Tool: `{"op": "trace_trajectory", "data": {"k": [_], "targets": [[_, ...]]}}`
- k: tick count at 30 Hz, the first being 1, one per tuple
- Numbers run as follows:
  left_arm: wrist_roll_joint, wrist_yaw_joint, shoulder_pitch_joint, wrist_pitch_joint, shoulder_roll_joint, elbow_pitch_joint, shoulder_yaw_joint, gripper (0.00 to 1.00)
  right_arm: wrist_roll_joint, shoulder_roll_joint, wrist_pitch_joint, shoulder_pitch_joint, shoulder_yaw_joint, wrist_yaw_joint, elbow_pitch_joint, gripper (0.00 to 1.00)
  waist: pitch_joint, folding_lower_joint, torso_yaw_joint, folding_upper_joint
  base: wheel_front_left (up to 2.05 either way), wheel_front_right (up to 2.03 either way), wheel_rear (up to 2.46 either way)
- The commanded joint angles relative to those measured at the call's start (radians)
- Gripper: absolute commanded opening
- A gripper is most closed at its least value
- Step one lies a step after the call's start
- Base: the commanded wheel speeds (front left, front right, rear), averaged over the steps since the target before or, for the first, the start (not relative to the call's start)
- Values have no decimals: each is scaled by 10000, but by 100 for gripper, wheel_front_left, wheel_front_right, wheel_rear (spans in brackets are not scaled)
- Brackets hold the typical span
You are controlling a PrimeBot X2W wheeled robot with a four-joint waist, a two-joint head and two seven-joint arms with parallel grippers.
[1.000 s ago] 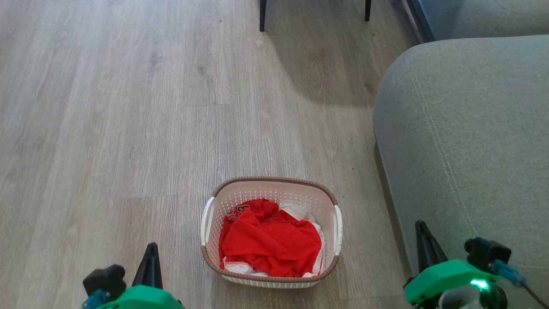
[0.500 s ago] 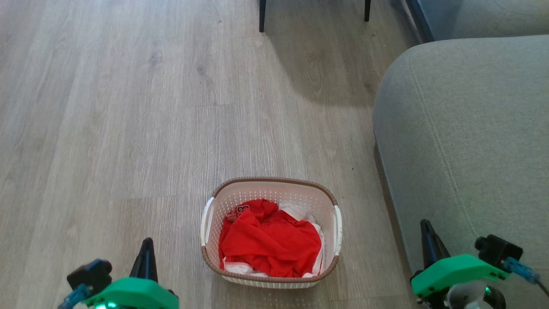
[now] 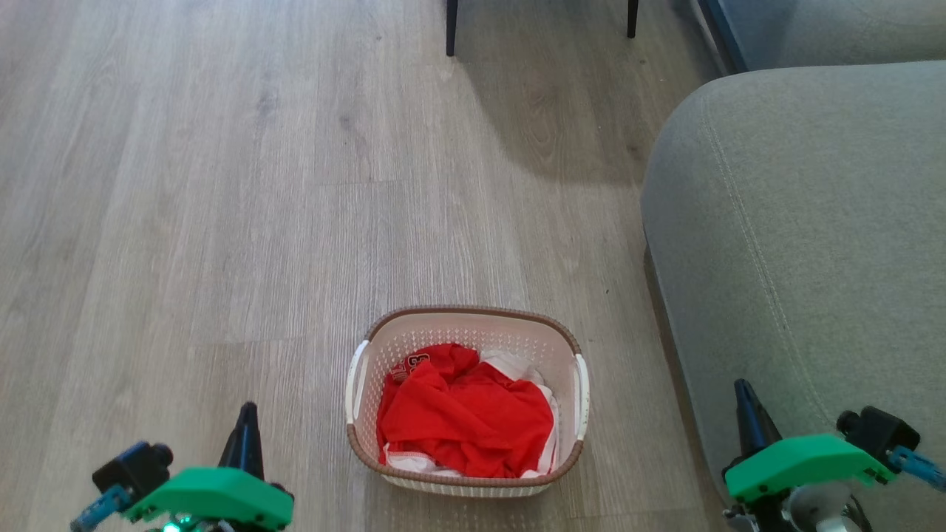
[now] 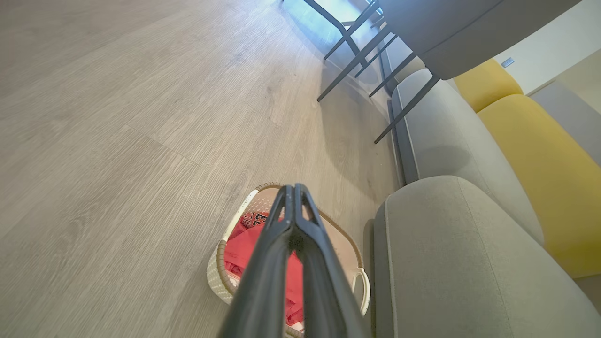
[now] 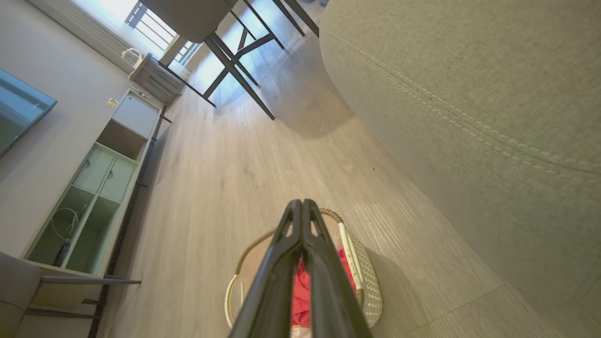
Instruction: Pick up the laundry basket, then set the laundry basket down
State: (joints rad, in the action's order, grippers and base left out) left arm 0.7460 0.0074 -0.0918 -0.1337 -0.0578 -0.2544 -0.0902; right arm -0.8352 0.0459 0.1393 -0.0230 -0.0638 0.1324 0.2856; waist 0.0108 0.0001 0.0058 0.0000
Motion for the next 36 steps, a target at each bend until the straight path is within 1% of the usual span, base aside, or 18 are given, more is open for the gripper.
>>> {"op": "trace_trajectory", "data": {"k": [1,36], "targets": [[341,-127,625,63,-123,257,222,0,-329,207,-112,575,31,-7,-353,0,-2,0,-1,0,0,0,0],[4341,-715,1256,1079,-131,187,935,0,-3954,263,-1096,902,665,-12,-390,0,-37,-1,-28,0,0,0,0]]}}
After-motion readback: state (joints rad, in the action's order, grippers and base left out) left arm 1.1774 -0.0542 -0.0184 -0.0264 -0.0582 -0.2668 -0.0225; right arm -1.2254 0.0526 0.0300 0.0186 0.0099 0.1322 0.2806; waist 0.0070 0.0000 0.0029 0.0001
